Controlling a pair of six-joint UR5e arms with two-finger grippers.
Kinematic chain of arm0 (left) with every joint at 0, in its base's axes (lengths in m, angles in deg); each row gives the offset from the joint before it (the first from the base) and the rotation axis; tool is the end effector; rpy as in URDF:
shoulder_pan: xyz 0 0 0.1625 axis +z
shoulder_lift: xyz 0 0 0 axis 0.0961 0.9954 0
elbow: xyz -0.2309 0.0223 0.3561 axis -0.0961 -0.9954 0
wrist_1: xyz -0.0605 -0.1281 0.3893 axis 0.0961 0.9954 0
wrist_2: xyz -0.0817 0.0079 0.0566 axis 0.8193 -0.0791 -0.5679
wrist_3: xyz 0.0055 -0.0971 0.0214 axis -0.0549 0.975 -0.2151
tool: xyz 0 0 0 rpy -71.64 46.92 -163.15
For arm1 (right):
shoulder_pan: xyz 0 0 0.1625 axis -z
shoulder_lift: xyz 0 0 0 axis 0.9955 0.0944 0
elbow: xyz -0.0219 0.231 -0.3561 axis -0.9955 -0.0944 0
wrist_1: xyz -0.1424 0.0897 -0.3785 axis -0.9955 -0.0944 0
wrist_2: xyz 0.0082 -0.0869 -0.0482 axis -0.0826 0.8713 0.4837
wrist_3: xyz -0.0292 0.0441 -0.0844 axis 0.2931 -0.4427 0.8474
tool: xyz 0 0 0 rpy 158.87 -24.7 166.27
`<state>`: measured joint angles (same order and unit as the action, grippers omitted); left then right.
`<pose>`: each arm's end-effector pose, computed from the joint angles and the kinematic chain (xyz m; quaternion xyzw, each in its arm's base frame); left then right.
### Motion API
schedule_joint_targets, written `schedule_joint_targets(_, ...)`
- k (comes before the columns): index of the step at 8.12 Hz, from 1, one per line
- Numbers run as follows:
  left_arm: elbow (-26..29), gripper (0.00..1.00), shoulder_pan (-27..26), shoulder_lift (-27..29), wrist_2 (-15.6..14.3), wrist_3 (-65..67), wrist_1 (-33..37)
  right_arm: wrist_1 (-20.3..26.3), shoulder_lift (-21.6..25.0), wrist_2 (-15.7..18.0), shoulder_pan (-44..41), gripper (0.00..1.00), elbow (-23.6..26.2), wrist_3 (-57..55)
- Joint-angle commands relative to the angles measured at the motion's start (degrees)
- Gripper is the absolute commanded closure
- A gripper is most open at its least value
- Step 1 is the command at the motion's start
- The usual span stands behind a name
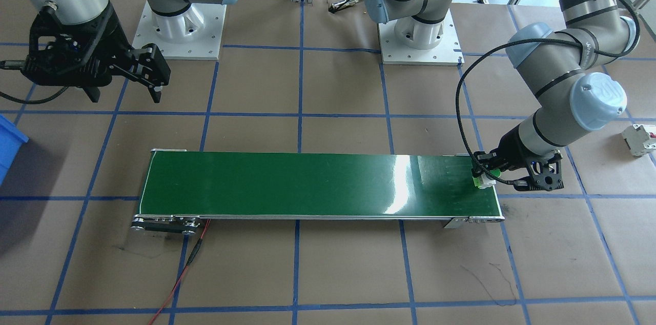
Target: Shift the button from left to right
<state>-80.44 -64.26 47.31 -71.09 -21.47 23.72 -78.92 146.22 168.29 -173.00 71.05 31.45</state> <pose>0.0521 -0.5459 0.2647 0.0434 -0.9971 -0.0403 0.0474 0.1146 -0.5055 0.4958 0.0194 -0.9992 0.0251 0.0253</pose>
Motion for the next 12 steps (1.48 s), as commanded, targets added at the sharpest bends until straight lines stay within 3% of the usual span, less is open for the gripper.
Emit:
schedule_joint_targets(1, -0.11, 0.00, -1.50, -2.35, 0.02, 1.80, 0.92, 0.11, -0.09, -0.05, 0.00, 0.00, 0.01, 0.18)
schedule_joint_targets(5, 0.68, 0.00, -5.46, -13.15, -0.77, 8.06, 15.83, -2.61, -1.23, -0.40, 0.00, 0.00, 0.01, 0.26)
schedule_joint_targets(7, 5.48, 0.00, -5.72, -14.49, -6.54, 8.15, 16.82, -3.49, -1.32, -0.49, 0.00, 0.00, -0.08, 0.61)
schedule_joint_targets(8, 8.56, 0.00, -5.72, -14.58, -7.79, 8.24, 20.22, -4.02, -1.32, -0.49, 0.00, 0.00, 0.00, 0.70)
schedule_joint_targets(12, 9.91, 0.00, -10.63, -17.29, -7.80, 11.37, 21.23, -4.20, -3.60, -2.15, -0.09, 0.00, 0.01, 0.61)
